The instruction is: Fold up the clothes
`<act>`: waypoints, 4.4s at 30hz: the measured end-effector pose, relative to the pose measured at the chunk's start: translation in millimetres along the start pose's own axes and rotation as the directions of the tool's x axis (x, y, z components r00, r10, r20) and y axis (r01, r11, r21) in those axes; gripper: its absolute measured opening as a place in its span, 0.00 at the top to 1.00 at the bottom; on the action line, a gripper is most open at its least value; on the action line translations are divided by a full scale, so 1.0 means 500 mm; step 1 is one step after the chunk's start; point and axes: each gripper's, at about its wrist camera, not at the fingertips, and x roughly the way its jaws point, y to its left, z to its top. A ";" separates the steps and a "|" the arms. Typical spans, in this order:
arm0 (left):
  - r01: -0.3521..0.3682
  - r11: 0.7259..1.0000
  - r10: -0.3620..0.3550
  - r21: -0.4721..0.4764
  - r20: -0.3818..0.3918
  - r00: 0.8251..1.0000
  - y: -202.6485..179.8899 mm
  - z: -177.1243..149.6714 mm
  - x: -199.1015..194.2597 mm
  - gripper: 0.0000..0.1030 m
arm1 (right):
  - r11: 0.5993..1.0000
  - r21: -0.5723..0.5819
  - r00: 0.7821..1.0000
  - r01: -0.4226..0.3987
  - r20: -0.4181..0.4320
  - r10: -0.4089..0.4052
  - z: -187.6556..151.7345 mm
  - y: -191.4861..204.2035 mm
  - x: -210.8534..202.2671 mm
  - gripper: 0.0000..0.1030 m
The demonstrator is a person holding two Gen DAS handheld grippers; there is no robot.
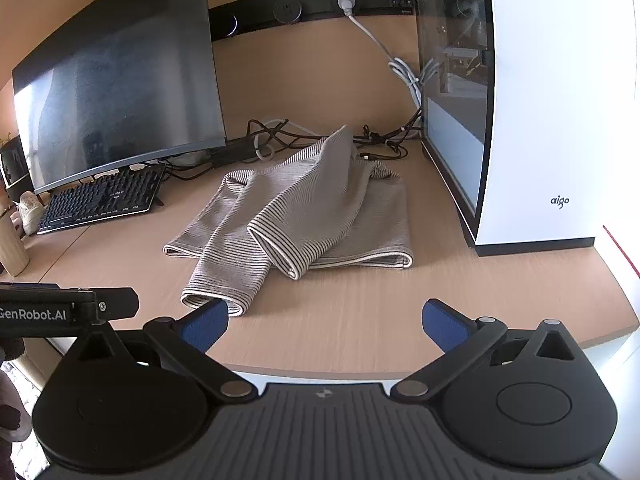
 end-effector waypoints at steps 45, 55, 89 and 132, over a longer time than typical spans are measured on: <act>0.008 0.999 -0.010 -0.032 -0.050 0.999 0.002 -0.020 0.007 0.00 | 0.999 -0.037 1.000 0.006 -0.030 -0.008 0.000 0.000 0.002 0.00; 0.007 0.999 -0.009 -0.032 -0.061 0.998 -0.001 -0.020 0.014 0.00 | 0.999 -0.029 0.999 0.014 -0.039 -0.015 0.003 -0.004 0.010 0.00; -0.017 0.998 0.012 -0.061 -0.087 0.996 -0.009 -0.006 0.046 0.00 | 1.000 -0.030 0.997 -0.004 -0.072 0.001 0.022 -0.025 0.056 0.00; 0.506 0.859 -0.495 -0.080 -0.381 0.781 0.156 0.132 0.403 0.00 | 0.977 0.185 0.914 -0.107 -0.368 0.169 0.086 -0.070 0.335 0.00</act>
